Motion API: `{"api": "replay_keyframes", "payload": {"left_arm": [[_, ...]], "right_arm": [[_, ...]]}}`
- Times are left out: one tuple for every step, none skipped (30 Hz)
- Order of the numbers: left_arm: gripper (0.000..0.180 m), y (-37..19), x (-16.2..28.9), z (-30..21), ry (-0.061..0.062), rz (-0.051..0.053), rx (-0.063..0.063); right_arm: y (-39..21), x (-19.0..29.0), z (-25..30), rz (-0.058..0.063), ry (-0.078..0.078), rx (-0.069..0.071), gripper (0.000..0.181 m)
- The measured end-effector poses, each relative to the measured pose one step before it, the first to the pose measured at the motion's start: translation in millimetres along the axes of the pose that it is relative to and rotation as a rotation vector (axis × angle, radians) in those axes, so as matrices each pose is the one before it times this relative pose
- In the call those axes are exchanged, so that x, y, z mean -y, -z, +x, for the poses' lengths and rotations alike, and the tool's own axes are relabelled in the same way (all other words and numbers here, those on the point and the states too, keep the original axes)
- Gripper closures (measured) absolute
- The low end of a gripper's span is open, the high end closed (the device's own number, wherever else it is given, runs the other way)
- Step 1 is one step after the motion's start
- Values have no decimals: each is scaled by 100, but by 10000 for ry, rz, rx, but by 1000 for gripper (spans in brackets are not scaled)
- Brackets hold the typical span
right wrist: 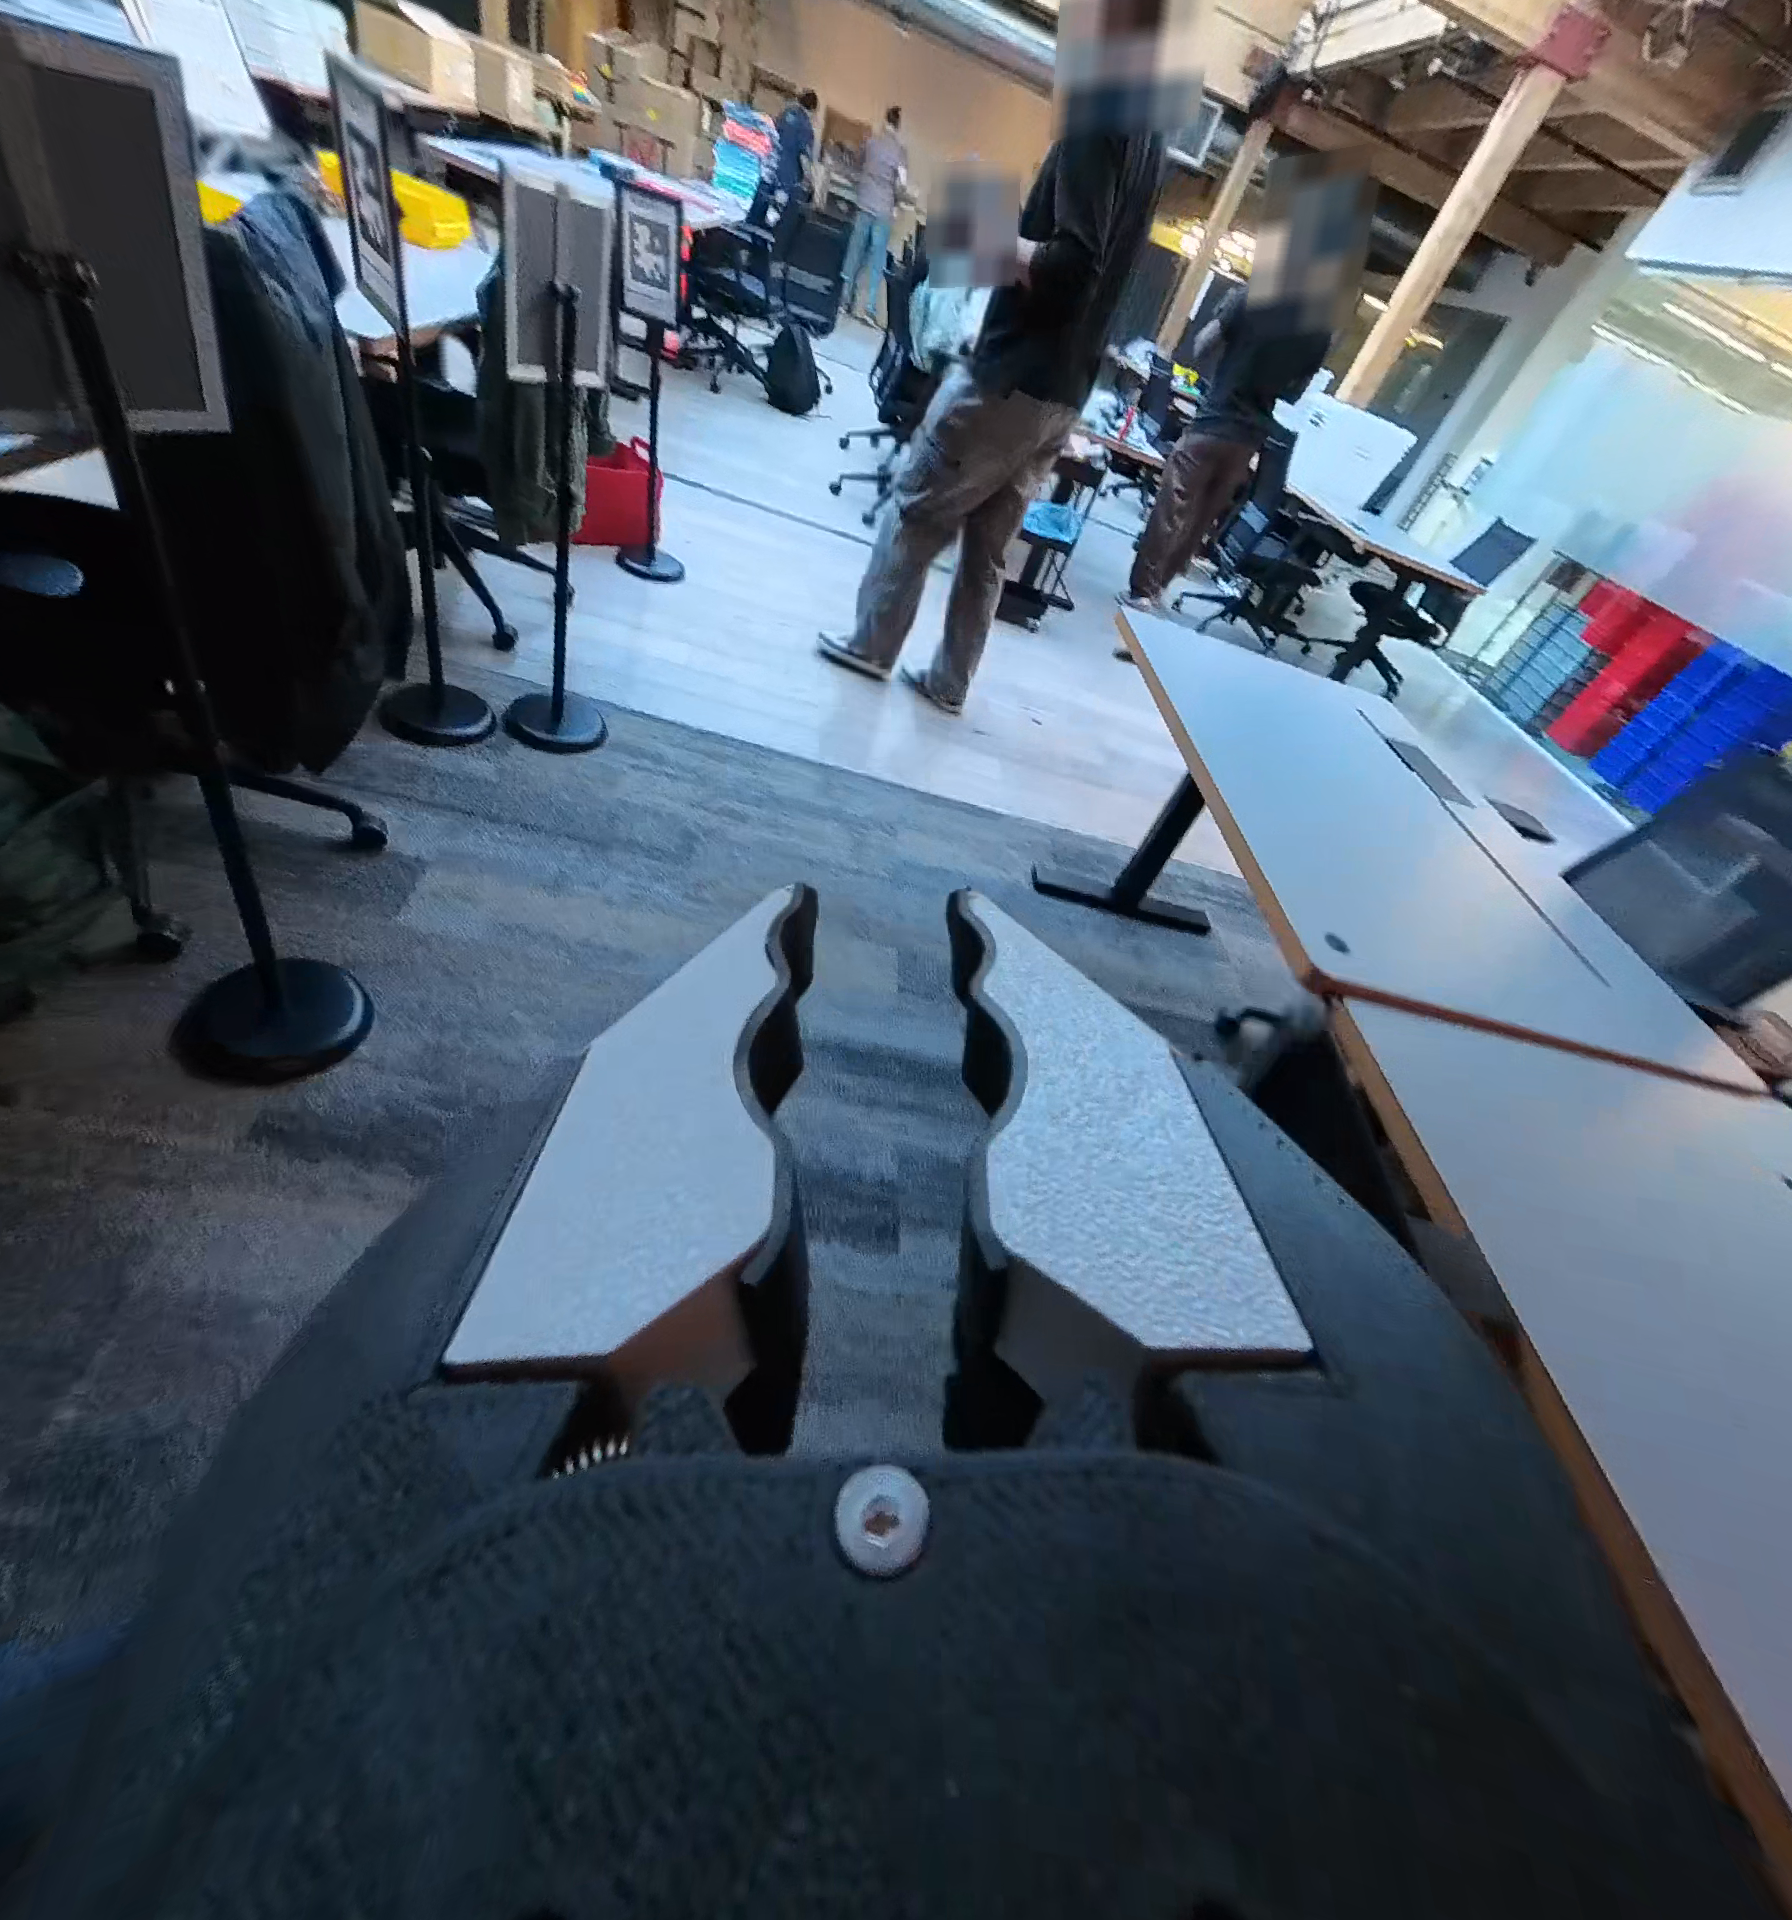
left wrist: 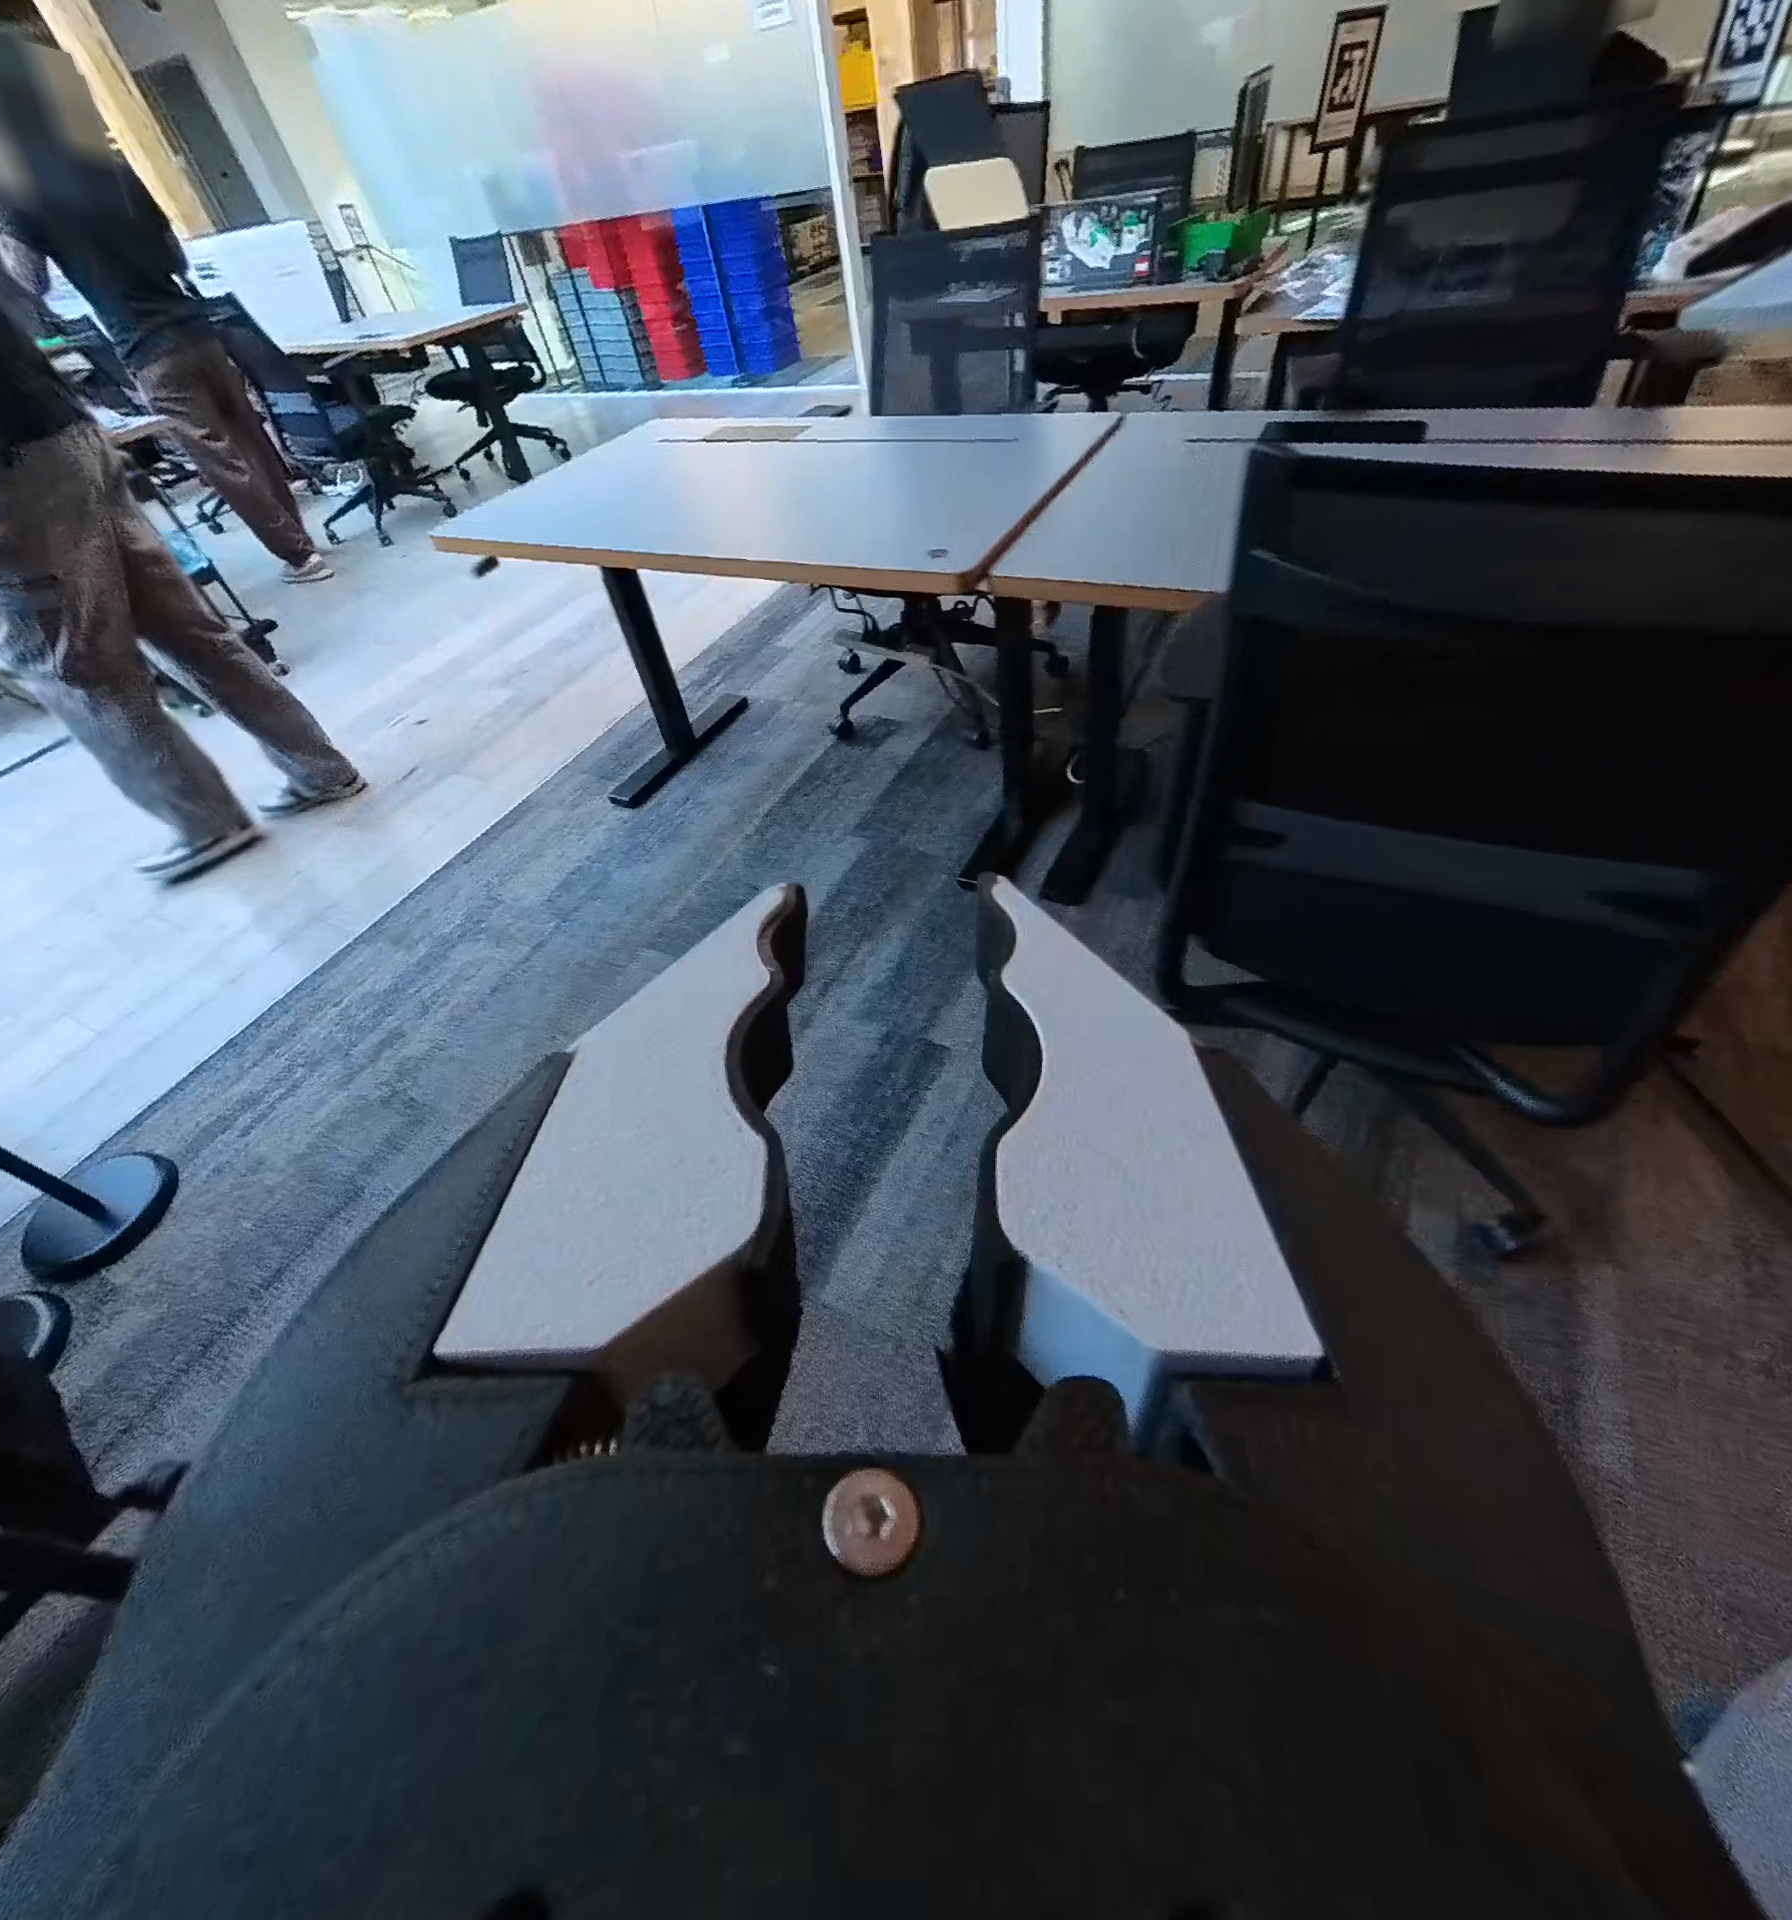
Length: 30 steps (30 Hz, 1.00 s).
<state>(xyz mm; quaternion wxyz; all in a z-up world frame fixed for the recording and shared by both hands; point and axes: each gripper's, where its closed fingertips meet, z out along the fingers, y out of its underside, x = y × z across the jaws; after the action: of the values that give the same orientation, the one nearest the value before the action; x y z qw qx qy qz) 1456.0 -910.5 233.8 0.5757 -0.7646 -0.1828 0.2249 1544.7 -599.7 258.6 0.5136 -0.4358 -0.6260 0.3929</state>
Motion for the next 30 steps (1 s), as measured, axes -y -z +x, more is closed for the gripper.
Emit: {"api": "replay_keyframes", "payload": {"left_arm": [[150,-1229,61,-1872,-65,58,67],[153,-1419,148,-2020,-106,103,93],[155,-1645,146,-2081,-14,15,54],[155,-1744,254,-1923,114,-146,-79],[155,-1682,517,-1704,113,-147,-231],[156,-1564,871,-1441,27,17,-274],[158,-1603,939,-1544,-54,187,-195],[160,-1688,804,-1628,-68,216,-130],[160,-1792,567,-1551,3,94,-127],[160,-1853,437,-1412,65,-19,-156],[160,-1821,472,-1339,65,-4,-143],[160,-1739,536,-1304,35,108,-66],[162,-1723,505,-1410,6,192,3],[164,-1747,252,-1355,8,168,25],[165,-1856,-111,-1316,36,67,7],[168,-1991,-342,-1264,67,-22,-6],[172,-2078,-303,-1331,73,-16,-15],[175,-2031,-153,-1379,101,27,3],[177,-1960,352,-1114,96,75,25],[180,-1867,430,-1200,36,126,54],[180,-1795,375,-1379,-21,106,160],[180,-1798,268,-1461,-32,-4,242],[180,-1841,94,-1363,16,-156,154],[180,-1809,145,-1119,38,-220,-27],[180,-1640,249,-964,-27,-163,-60],[180,-1343,263,-1106,-93,-60,131],[180,-1200,229,-1394,-58,26,340],[180,-1102,196,-1313,83,68,374],[180,-965,208,-1091,224,79,223],[180,-847,217,-872,232,64,28]], "right_arm": [[-2676,603,277,250,-14,65,159],[-2617,610,536,253,-16,-59,160],[-2579,528,687,158,-96,-137,162],[-2434,410,351,1,-102,138,170],[-2212,521,275,-31,-43,213,177],[-2030,596,480,116,113,55,181],[-1793,463,592,190,238,-72,181],[-1709,128,678,72,182,-137,181],[-1609,-308,606,-100,20,-103,181],[-1539,-503,559,-154,-110,-25,181],[-1566,-528,460,-113,-128,77,181],[-1529,-613,486,-137,-45,139,181],[-1308,-651,767,-221,108,37,181],[-1478,-832,1039,-288,216,-102,181],[-1518,-1000,1244,-296,191,-147,181],[-1588,-774,1212,-195,64,-87,181],[-1911,-453,1432,-39,-61,-4,181],[-1776,-217,1175,95,-68,85,181],[-1816,-26,1208,148,1,111,181],[-1895,-7,1387,128,86,24,181],[-2041,1,1619,81,111,-38,181],[-2121,23,1674,-60,-26,3,181],[-2236,179,1520,-119,-152,124,181],[-2229,636,1581,65,-75,211,181],[-2051,858,1223,253,110,210,181],[-2094,751,1247,299,205,158,181],[-2216,446,1232,183,144,154,181],[-2342,260,1220,-10,-18,206,181],[-2269,283,849,-76,-121,259,181],[-2231,591,687,67,-69,259,181]]}}
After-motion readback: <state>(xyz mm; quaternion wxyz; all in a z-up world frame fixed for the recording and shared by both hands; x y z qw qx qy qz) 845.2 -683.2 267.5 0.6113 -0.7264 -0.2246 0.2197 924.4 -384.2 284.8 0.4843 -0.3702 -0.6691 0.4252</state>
